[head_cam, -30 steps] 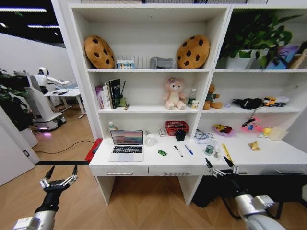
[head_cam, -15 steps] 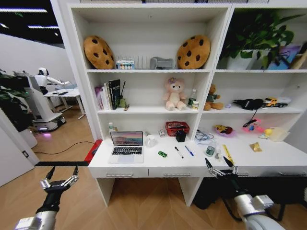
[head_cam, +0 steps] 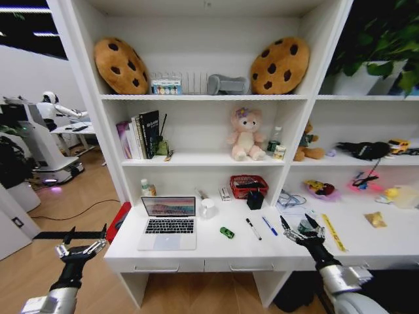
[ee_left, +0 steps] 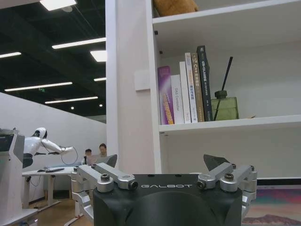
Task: Organize the objects on the table.
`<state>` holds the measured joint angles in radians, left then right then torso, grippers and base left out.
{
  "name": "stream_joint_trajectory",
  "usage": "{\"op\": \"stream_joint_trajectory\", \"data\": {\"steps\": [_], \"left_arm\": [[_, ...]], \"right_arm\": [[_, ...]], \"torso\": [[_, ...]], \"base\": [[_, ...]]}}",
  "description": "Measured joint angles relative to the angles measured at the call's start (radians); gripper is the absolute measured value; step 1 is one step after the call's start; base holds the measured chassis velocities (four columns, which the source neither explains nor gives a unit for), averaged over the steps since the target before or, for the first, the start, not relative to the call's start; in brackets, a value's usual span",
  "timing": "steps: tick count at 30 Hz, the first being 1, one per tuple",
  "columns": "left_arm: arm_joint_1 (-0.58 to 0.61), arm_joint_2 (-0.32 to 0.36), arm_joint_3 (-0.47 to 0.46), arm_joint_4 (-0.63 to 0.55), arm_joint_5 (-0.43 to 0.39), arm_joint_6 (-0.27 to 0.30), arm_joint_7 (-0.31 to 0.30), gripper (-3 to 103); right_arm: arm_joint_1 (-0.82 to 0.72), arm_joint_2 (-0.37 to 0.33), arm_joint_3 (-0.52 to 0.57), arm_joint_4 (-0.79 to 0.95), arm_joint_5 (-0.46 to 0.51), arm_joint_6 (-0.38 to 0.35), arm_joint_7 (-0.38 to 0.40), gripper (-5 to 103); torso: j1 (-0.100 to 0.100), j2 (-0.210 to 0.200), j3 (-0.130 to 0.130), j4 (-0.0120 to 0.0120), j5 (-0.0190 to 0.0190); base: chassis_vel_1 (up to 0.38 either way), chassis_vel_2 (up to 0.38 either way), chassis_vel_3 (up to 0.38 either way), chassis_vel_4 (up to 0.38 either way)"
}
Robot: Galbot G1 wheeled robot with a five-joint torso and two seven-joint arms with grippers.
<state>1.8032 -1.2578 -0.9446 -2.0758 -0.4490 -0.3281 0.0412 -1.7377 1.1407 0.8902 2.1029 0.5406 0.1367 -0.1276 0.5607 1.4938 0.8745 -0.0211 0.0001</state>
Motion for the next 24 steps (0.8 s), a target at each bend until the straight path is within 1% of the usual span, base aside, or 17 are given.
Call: {"op": "stream_joint_trajectory", "data": {"steps": [1,2,3,4,5,6,7,10,12,13,15,16,18,20,22,23,24], "left_arm": [[0.0,0.0,0.0,0.001,0.0,-0.001,0.0,100],[0.0,-0.001,0.0,0.003,0.0,-0.002,0.0,100],[0.0,-0.002,0.0,0.003,0.0,-0.004,0.001,100],[0.0,-0.002,0.0,0.003,0.0,-0.004,0.001,100],[0.0,-0.003,0.0,0.004,0.0,-0.005,0.001,100],[0.0,-0.003,0.0,0.004,0.0,-0.005,0.001,100],[0.001,-0.003,0.0,0.004,0.0,-0.006,0.002,100],[0.0,-0.003,0.0,0.007,0.001,-0.007,0.002,100],[0.0,-0.003,-0.001,0.007,0.001,-0.007,0.002,100],[0.001,-0.002,-0.001,0.005,0.001,-0.006,0.002,100],[0.004,-0.002,-0.001,0.001,0.002,0.0,0.002,100],[0.006,-0.001,-0.002,-0.001,0.006,0.005,0.001,100],[0.006,0.001,-0.003,-0.001,0.014,0.005,0.001,100],[0.006,0.006,-0.005,0.001,0.032,0.003,0.008,103],[0.011,0.015,-0.006,0.004,0.053,-0.001,0.023,95],[0.011,0.015,-0.006,0.004,0.053,-0.001,0.023,95],[0.019,0.029,-0.006,0.002,0.066,-0.002,0.031,90]], "right_arm": [[0.001,0.001,-0.001,0.0,-0.001,0.0,0.002,100],[0.001,0.002,-0.002,0.0,-0.003,0.0,0.004,100],[0.002,0.003,-0.003,-0.001,-0.005,0.0,0.006,100],[0.002,0.003,-0.003,-0.001,-0.005,0.0,0.006,100],[0.002,0.005,-0.004,-0.001,-0.008,0.0,0.008,100],[0.002,0.005,-0.004,-0.001,-0.008,0.0,0.008,100],[0.002,0.006,-0.006,-0.001,-0.008,0.002,0.011,100],[0.001,0.008,-0.007,-0.001,-0.008,0.006,0.016,100],[0.001,0.009,-0.008,-0.001,-0.012,0.007,0.017,100],[-0.001,0.01,-0.008,-0.001,-0.016,0.008,0.017,100],[-0.001,0.012,-0.008,0.0,-0.02,0.009,0.017,100],[-0.002,0.015,-0.009,0.0,-0.022,0.009,0.017,100],[-0.004,0.021,-0.01,0.0,-0.026,0.01,0.017,100],[-0.008,0.029,-0.013,0.002,-0.034,0.011,0.019,100],[-0.018,0.046,-0.021,0.005,-0.043,0.013,0.024,100],[-0.018,0.046,-0.021,0.005,-0.043,0.013,0.024,100],[-0.025,0.06,-0.025,0.007,-0.049,0.014,0.028,100]], "torso": [[0.0,0.0,0.0,0.0001,0.0001],[0.0,0.0,0.0,-0.0011,-0.0009],[0.0,0.0,0.0,-0.0003,-0.0007],[0.0,0.0,0.0,-0.0003,-0.0007],[0.0,0.0,0.0,-0.0006,0.0006],[0.0,0.0,0.0,-0.0006,0.0006],[0.0,0.0,0.0,0.0002,0.0001],[0.001,0.0,0.0,-0.0009,-0.0005],[0.001,0.0,0.0,0.0001,0.0007],[0.001,0.0,0.0,-0.0009,-0.0006],[0.001,0.0,0.0,-0.0008,-0.001],[0.001,0.0,0.0,0.0001,-0.0001],[0.0,0.0,0.0,-0.0001,0.0005],[-0.001,0.0,0.0,-0.0002,-0.0006],[-0.001,0.0,0.0,-0.0006,0.0001],[-0.001,0.0,0.0,-0.0006,0.0001],[-0.001,0.001,0.0,-0.0007,-0.0004]], "base": [[-0.304,0.294,0.317,-0.307],[-0.304,0.309,0.325,-0.307],[-0.307,0.309,0.294,-0.32],[-0.307,0.309,0.294,-0.32],[-0.273,0.291,0.294,-0.265],[-0.273,0.291,0.294,-0.265],[-0.277,0.274,0.27,-0.265],[-0.248,0.266,0.206,-0.23],[-0.199,0.195,0.147,-0.169],[-0.114,0.124,0.117,-0.049],[0.0,0.0,0.0,0.0],[0.0,0.0,0.0,0.0],[0.0,0.0,0.0,0.0],[0.04,-0.059,-0.023,0.04],[0.047,-0.092,-0.044,0.043],[0.054,-0.092,-0.057,0.046],[0.027,-0.074,-0.023,0.037]]}}
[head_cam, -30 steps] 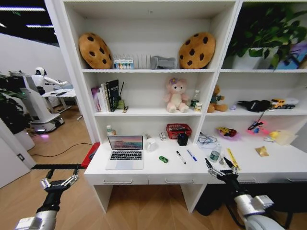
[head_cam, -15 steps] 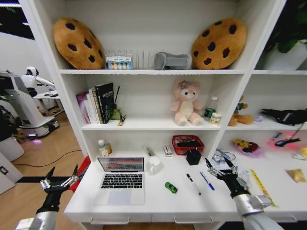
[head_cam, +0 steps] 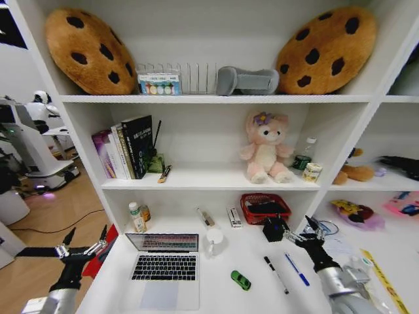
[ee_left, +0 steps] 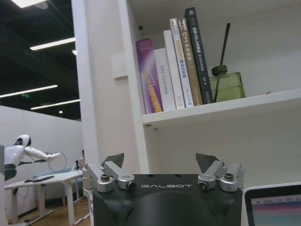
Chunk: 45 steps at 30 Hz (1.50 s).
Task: Organize the objects on the table.
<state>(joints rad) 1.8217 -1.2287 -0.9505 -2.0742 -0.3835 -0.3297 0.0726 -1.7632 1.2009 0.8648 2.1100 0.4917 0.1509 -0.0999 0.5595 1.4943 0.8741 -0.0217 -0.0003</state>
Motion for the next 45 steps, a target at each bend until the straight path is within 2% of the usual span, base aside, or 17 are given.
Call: {"op": "stream_joint_trajectory", "data": {"steps": [5,6,8,11,15,16,20,21,23,24,26,29,32,34,35,41,45], "left_arm": [[0.03,0.077,-0.006,-0.017,0.014,0.006,0.034,74],[0.043,0.117,-0.009,-0.026,0.014,0.009,0.046,63],[0.052,0.142,-0.01,-0.032,0.014,0.012,0.051,63],[0.086,0.26,-0.01,-0.068,0.022,0.026,0.057,46],[0.117,0.322,-0.009,-0.096,0.03,0.036,0.054,36],[0.132,0.364,-0.007,-0.111,0.031,0.045,0.051,30],[0.153,0.512,0.012,-0.115,0.03,0.062,0.048,15],[0.153,0.512,0.012,-0.115,0.03,0.062,0.048,15],[0.154,0.591,0.022,-0.102,0.016,0.07,0.044,4],[0.154,0.591,0.022,-0.102,0.016,0.07,0.044,4],[0.145,0.698,0.04,-0.096,-0.03,0.091,0.033,0],[0.138,0.743,0.045,-0.095,-0.048,0.098,0.029,0],[0.122,0.921,0.053,-0.076,-0.104,0.109,0.014,0],[0.123,0.942,0.055,-0.072,-0.112,0.11,0.011,0],[0.136,0.999,0.06,-0.066,-0.143,0.112,0.004,0],[0.204,1.066,0.042,-0.085,-0.159,0.11,0.001,0],[0.341,1.098,0.024,-0.092,-0.104,0.084,-0.014,0]], "right_arm": [[-0.016,0.02,-0.01,-0.008,-0.014,0.013,0.009,100],[-0.021,0.023,-0.014,-0.017,-0.017,0.019,0.01,100],[-0.023,0.025,-0.017,-0.023,-0.019,0.023,0.011,100],[-0.019,0.037,-0.043,-0.06,-0.026,0.038,0.014,100],[0.001,0.041,-0.076,-0.086,-0.032,0.041,0.015,100],[0.011,0.045,-0.096,-0.101,-0.038,0.043,0.016,100],[0.018,0.062,-0.127,-0.136,-0.057,0.057,0.018,100],[0.018,0.062,-0.127,-0.136,-0.057,0.057,0.018,100],[0.018,0.071,-0.132,-0.147,-0.061,0.067,0.018,100],[0.018,0.071,-0.132,-0.147,-0.061,0.067,0.018,100],[0.018,0.074,-0.133,-0.156,-0.062,0.073,0.018,100],[0.019,0.074,-0.133,-0.159,-0.062,0.074,0.018,100],[0.014,0.079,-0.132,-0.163,-0.062,0.081,0.02,100],[0.013,0.081,-0.134,-0.164,-0.063,0.083,0.02,100],[0.007,0.09,-0.139,-0.167,-0.078,0.091,0.021,100],[-0.005,0.105,-0.141,-0.175,-0.088,0.107,0.023,100],[0.0,0.106,-0.138,-0.185,-0.085,0.113,0.029,100]], "torso": [[0.0,0.0,0.0,0.0005,0.0003],[0.001,0.0,0.0,0.0003,0.0],[0.001,0.0,0.0,0.0003,0.0],[0.001,0.0,0.0,-0.0001,0.0001],[0.001,0.0,0.0,0.0001,0.0002],[0.001,0.0,0.0,0.0012,0.0003],[0.001,0.0,0.0,-0.0003,0.0003],[0.001,0.0,0.0,-0.0003,0.0003],[0.001,0.0,0.0,0.0001,0.0],[0.001,0.0,0.0,0.0001,0.0],[0.001,0.0,0.0,0.0006,-0.0001],[0.001,0.0,0.0,0.0005,0.0],[0.001,0.0,0.0,-0.0002,0.0003],[0.001,0.0,0.0,-0.0001,0.0003],[0.001,-0.001,0.0,0.0002,0.0003],[0.001,0.0,0.0,0.0004,0.0003],[0.001,0.0,0.0,0.0,0.0005]], "base": [[0.0,0.0,0.0,0.0],[0.0,0.0,0.0,0.0],[0.0,0.0,0.0,0.0],[0.0,0.0,0.0,0.0],[0.0,0.0,0.0,0.0],[0.0,0.0,0.0,0.0],[0.0,0.0,0.0,0.0],[0.0,0.0,0.0,0.0],[0.0,0.0,0.0,0.0],[0.0,0.0,0.0,0.0],[0.0,0.0,0.0,0.0],[0.0,0.0,0.0,0.0],[0.0,0.0,0.0,0.0],[0.0,0.0,0.0,0.0],[0.0,0.0,0.0,0.0],[0.0,0.0,0.0,0.0],[0.0,0.0,0.0,0.0]]}}
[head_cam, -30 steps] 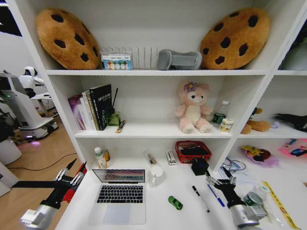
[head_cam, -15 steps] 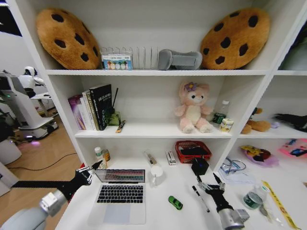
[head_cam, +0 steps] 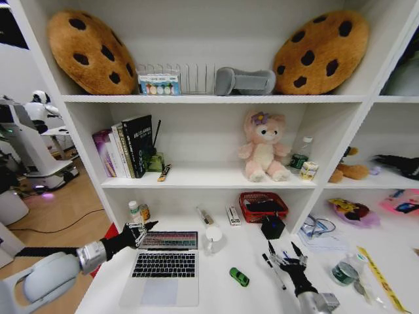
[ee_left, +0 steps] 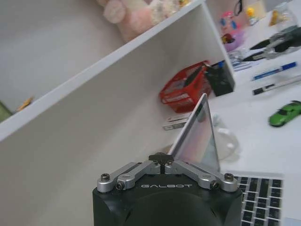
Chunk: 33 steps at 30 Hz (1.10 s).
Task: Organize the objects on the table.
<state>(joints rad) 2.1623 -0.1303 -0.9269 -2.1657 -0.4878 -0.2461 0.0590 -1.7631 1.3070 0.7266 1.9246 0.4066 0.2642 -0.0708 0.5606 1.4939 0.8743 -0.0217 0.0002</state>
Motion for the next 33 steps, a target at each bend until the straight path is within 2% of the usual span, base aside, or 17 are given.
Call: {"op": "stream_joint_trajectory", "data": {"steps": [3,5,8,11,16,17,20,22,23,24,25,26,27,29,31,32,33], "left_arm": [[0.087,-0.004,-0.017,-0.006,0.059,-0.012,0.003,0],[0.213,-0.035,-0.048,-0.017,0.161,-0.058,0.004,0],[0.31,-0.076,-0.062,-0.043,0.2,-0.067,-0.004,0],[0.382,-0.129,-0.045,-0.051,0.254,-0.071,-0.008,0],[0.382,-0.205,-0.01,-0.021,0.286,-0.091,-0.008,0],[0.363,-0.224,-0.006,-0.018,0.274,-0.091,-0.011,-3],[0.22,-0.323,0.014,-0.013,0.171,-0.082,-0.029,13],[0.184,-0.352,0.02,-0.01,0.147,-0.077,-0.03,13],[0.112,-0.429,0.036,0.001,0.111,-0.068,-0.039,24],[0.112,-0.429,0.036,0.001,0.111,-0.068,-0.039,24],[0.081,-0.478,0.053,0.015,0.109,-0.064,-0.042,24],[0.04,-0.57,0.079,0.038,0.113,-0.072,-0.045,34],[0.04,-0.57,0.079,0.038,0.113,-0.072,-0.045,34],[0.02,-0.637,0.086,0.051,0.109,-0.078,-0.046,40],[-0.03,-0.828,0.072,0.069,0.021,-0.085,-0.049,51],[-0.03,-0.828,0.072,0.069,0.021,-0.085,-0.049,51],[-0.044,-0.874,0.057,0.069,-0.015,-0.082,-0.052,56]], "right_arm": [[0.0,0.0,0.003,0.002,0.008,-0.001,0.005,100],[0.005,-0.002,0.008,0.005,0.017,-0.004,0.012,100],[0.015,-0.001,0.011,0.003,0.035,-0.013,0.02,100],[0.027,0.007,0.002,-0.005,0.048,-0.023,0.03,100],[0.029,0.01,-0.014,-0.013,0.047,-0.028,0.035,100],[0.028,0.009,-0.016,-0.013,0.045,-0.029,0.036,100],[0.028,0.002,-0.022,-0.007,0.043,-0.034,0.031,100],[0.026,-0.003,-0.024,-0.001,0.043,-0.036,0.027,100],[0.013,-0.017,-0.029,0.021,0.039,-0.044,0.019,100],[0.013,-0.017,-0.029,0.021,0.039,-0.044,0.019,100],[0.001,-0.024,-0.034,0.035,0.026,-0.048,0.013,100],[-0.023,-0.031,-0.041,0.056,-0.016,-0.048,0.002,100],[-0.023,-0.031,-0.041,0.056,-0.016,-0.048,0.002,100],[-0.042,-0.034,-0.043,0.075,-0.042,-0.047,-0.005,100],[-0.107,-0.044,-0.044,0.135,-0.076,-0.037,-0.026,100],[-0.107,-0.044,-0.044,0.135,-0.076,-0.037,-0.026,100],[-0.129,-0.048,-0.041,0.145,-0.086,-0.025,-0.041,100]], "torso": [[0.0,0.0,0.0,0.0004,-0.0002],[0.0,0.0,0.0,0.0003,-0.0004],[0.0,0.0,0.0,0.0003,-0.0005],[0.0,0.0,0.0,0.0004,0.0],[0.0,0.0,0.0,0.0006,-0.0001],[0.0,0.0,0.0,0.0004,-0.0001],[0.0,0.0,0.0,-0.0003,-0.0001],[0.0,0.0,0.0,-0.0002,0.0],[0.0,0.0,0.0,-0.0005,0.0001],[0.0,0.0,0.0,-0.0005,0.0001],[0.0,0.0,0.0,0.0,-0.0002],[0.0,0.0,0.0,0.0002,-0.0002],[0.0,0.0,0.0,0.0002,-0.0002],[0.0,0.0,0.0,0.0002,-0.0002],[0.0,0.0,0.0,0.001,-0.0007],[0.0,0.0,0.0,0.001,-0.0007],[0.0,0.0,0.0,0.0007,-0.0003]], "base": [[0.0,0.0,0.0,0.0],[0.0,0.0,0.0,0.0],[0.0,0.0,0.0,0.0],[0.0,0.0,0.0,0.0],[0.0,0.0,0.0,0.0],[0.0,0.0,0.0,0.0],[0.0,0.0,0.0,0.0],[0.0,0.0,0.0,0.0],[0.0,0.0,0.0,0.0],[0.0,0.0,0.0,0.0],[0.0,0.0,0.0,0.0],[0.0,0.0,0.0,0.0],[0.0,0.0,0.0,0.0],[0.0,0.0,0.0,0.0],[0.0,0.0,0.0,0.0],[0.0,0.0,0.0,0.0],[0.0,0.0,0.0,0.0]]}}
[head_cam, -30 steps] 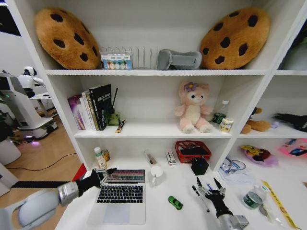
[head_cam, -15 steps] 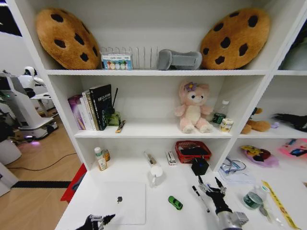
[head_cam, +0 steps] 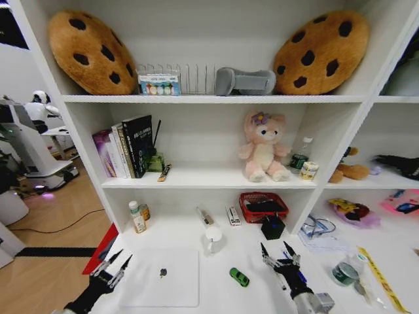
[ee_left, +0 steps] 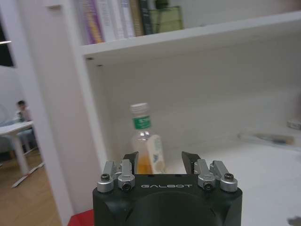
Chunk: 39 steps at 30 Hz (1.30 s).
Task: Organize the objects on the table.
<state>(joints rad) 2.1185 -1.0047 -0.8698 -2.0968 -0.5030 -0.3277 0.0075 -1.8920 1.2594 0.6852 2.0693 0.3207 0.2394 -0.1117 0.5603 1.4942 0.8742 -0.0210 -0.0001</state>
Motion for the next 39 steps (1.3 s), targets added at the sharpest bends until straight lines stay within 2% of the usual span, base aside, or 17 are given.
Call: {"op": "stream_joint_trajectory", "data": {"steps": [1,2,3,7,8,10,11,13,19,27,29,31,34,35,36,38,39], "left_arm": [[-0.015,-0.051,-0.02,0.001,-0.042,0.008,0.0,61],[-0.015,-0.051,-0.02,0.001,-0.042,0.008,0.0,61],[-0.034,-0.089,-0.033,0.007,-0.057,0.008,-0.004,67],[-0.058,-0.127,-0.039,0.018,-0.068,0.011,-0.013,78],[-0.065,-0.138,-0.04,0.023,-0.068,0.012,-0.014,83],[-0.084,-0.163,-0.039,0.031,-0.062,0.015,-0.016,93],[-0.084,-0.163,-0.039,0.031,-0.062,0.015,-0.016,93],[-0.095,-0.179,-0.033,0.028,-0.051,0.024,-0.017,99],[-0.113,-0.21,-0.034,0.007,-0.045,0.043,-0.03,100],[-0.128,-0.212,-0.037,-0.003,-0.044,0.049,-0.038,100],[-0.134,-0.207,-0.034,-0.001,-0.045,0.052,-0.041,100],[-0.142,-0.203,-0.029,0.001,-0.055,0.057,-0.046,100],[-0.141,-0.208,-0.028,0.001,-0.059,0.057,-0.046,100],[-0.139,-0.21,-0.028,0.001,-0.062,0.056,-0.047,100],[-0.138,-0.21,-0.028,0.001,-0.067,0.056,-0.047,100],[-0.138,-0.21,-0.028,0.0,-0.072,0.055,-0.048,100],[-0.138,-0.209,-0.027,-0.002,-0.077,0.055,-0.05,100]], "right_arm": [[-0.031,-0.008,0.003,0.002,-0.019,0.024,-0.029,100],[-0.031,-0.008,0.003,0.002,-0.019,0.024,-0.029,100],[-0.055,-0.016,0.001,-0.003,-0.032,0.048,-0.051,100],[-0.086,-0.032,-0.007,-0.032,-0.01,0.079,-0.099,100],[-0.093,-0.045,-0.011,-0.05,0.006,0.099,-0.133,100],[-0.097,-0.095,-0.022,-0.106,0.081,0.155,-0.277,100],[-0.097,-0.095,-0.022,-0.106,0.081,0.155,-0.277,100],[-0.077,-0.147,-0.031,-0.157,0.126,0.18,-0.417,100],[-0.003,-0.24,-0.075,-0.243,0.161,0.185,-0.524,100],[0.047,-0.264,-0.132,-0.299,0.162,0.159,-0.525,103],[0.048,-0.259,-0.139,-0.301,0.162,0.15,-0.514,100],[0.066,-0.255,-0.168,-0.318,0.155,0.131,-0.476,90],[0.084,-0.255,-0.183,-0.332,0.149,0.126,-0.458,84],[0.091,-0.255,-0.19,-0.333,0.148,0.121,-0.445,79],[0.094,-0.255,-0.193,-0.333,0.145,0.119,-0.439,68],[0.094,-0.254,-0.194,-0.332,0.143,0.118,-0.437,68],[0.094,-0.253,-0.195,-0.327,0.139,0.116,-0.435,62]], "torso": [[0.0,0.0,0.0,-0.0005,0.0003],[0.0,0.0,0.0,-0.0005,0.0003],[0.0,0.0,0.0,-0.0008,0.0002],[0.0,0.0,0.0,-0.0009,0.0003],[0.0,0.0,0.0,-0.0009,0.0003],[0.0,0.0,0.0,-0.0006,0.0003],[0.0,0.0,0.0,-0.0006,0.0003],[0.0,0.0,0.0,-0.0005,0.0002],[0.0,0.0,0.0,-0.0003,0.0003],[0.0,0.0,0.0,-0.0003,0.0002],[0.0,0.0,0.0,-0.0005,0.0003],[0.0,0.0,0.0,-0.001,-0.0001],[0.0,0.0,0.0,-0.0002,0.0002],[0.0,0.0,0.0,-0.0001,-0.0002],[0.0,0.0,0.0,-0.0002,-0.0001],[0.0,0.0,0.0,-0.0004,0.0],[0.0,0.0,0.0,-0.0005,-0.0001]], "base": [[0.0,0.0,0.0,0.0],[0.0,0.0,0.0,0.0],[0.0,0.0,0.0,0.0],[0.0,0.0,0.0,0.0],[0.0,0.0,0.0,0.0],[0.0,0.0,0.0,0.0],[0.0,0.0,0.0,0.0],[0.0,0.0,0.0,0.0],[0.0,0.0,0.0,0.0],[0.0,0.0,0.0,0.0],[0.0,0.0,0.0,0.0],[0.0,0.0,0.0,0.0],[0.0,0.0,0.0,0.0],[0.0,0.0,0.0,0.0],[0.0,0.0,0.0,0.0],[0.0,0.0,0.0,0.0],[0.0,0.0,0.0,0.0]]}}
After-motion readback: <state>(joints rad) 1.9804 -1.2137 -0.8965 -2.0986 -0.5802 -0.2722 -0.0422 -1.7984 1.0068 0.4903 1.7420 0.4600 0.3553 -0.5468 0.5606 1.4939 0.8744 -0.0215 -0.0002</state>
